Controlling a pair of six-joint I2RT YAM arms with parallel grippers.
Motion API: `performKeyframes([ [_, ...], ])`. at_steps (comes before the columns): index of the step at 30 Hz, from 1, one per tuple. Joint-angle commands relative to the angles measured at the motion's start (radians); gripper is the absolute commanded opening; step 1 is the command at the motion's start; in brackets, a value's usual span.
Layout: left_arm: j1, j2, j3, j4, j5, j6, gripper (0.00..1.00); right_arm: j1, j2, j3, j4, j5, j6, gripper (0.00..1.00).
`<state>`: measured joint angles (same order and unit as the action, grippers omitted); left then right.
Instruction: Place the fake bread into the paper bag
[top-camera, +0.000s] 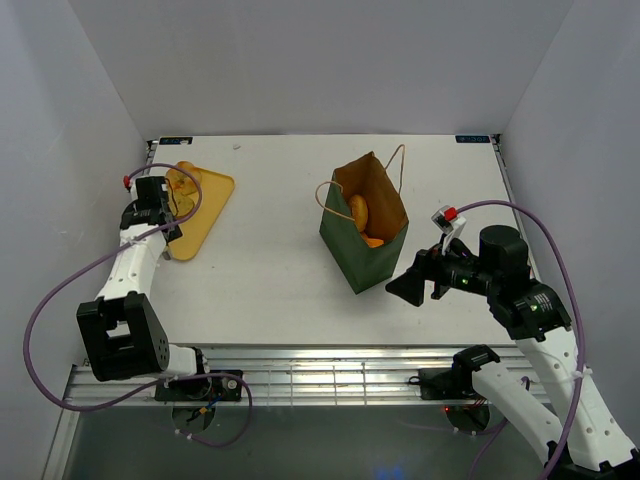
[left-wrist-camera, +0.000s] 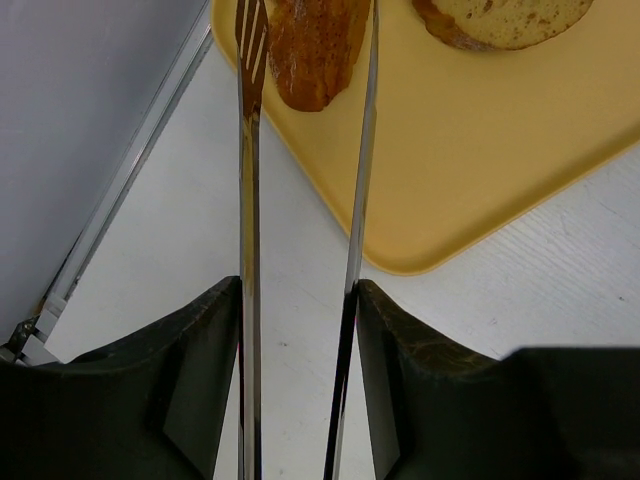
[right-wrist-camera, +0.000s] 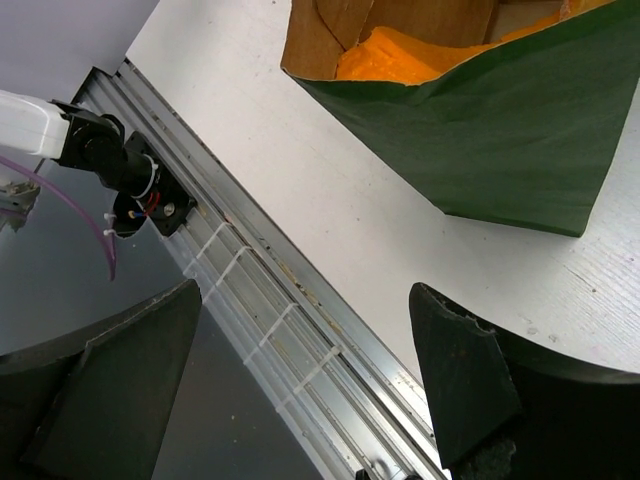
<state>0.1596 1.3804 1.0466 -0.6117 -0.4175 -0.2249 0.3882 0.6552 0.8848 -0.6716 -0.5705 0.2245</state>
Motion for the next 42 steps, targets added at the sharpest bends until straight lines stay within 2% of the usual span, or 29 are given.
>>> performKeyframes([
  [1, 0.018, 0.003, 0.035, 0.046, -0.011, 0.033, 0.59, 0.008, -0.009, 0.013, 0.024, 0.020, -0.024, 0.90],
  [8, 0.032, 0.049, 0.039, 0.064, 0.025, 0.052, 0.64, 0.014, 0.001, 0.022, 0.020, 0.037, -0.030, 0.90],
  [23, 0.075, 0.147, 0.039, 0.105, 0.071, 0.058, 0.59, 0.015, 0.000, 0.036, 0.007, 0.060, -0.036, 0.90],
  [30, 0.081, 0.146, 0.027, 0.109, 0.098, 0.033, 0.49, 0.014, -0.003, 0.048, -0.005, 0.084, -0.037, 0.90],
  [35, 0.084, 0.099, 0.021, 0.102, 0.101, 0.027, 0.32, 0.015, -0.011, 0.060, -0.011, 0.101, -0.030, 0.90],
  [38, 0.084, 0.068, 0.026, 0.084, 0.114, 0.007, 0.28, 0.015, -0.009, 0.065, -0.014, 0.104, -0.020, 0.90],
  [42, 0.084, -0.026, 0.035, 0.060, 0.141, -0.011, 0.28, 0.014, -0.008, 0.074, -0.023, 0.104, -0.008, 0.90],
])
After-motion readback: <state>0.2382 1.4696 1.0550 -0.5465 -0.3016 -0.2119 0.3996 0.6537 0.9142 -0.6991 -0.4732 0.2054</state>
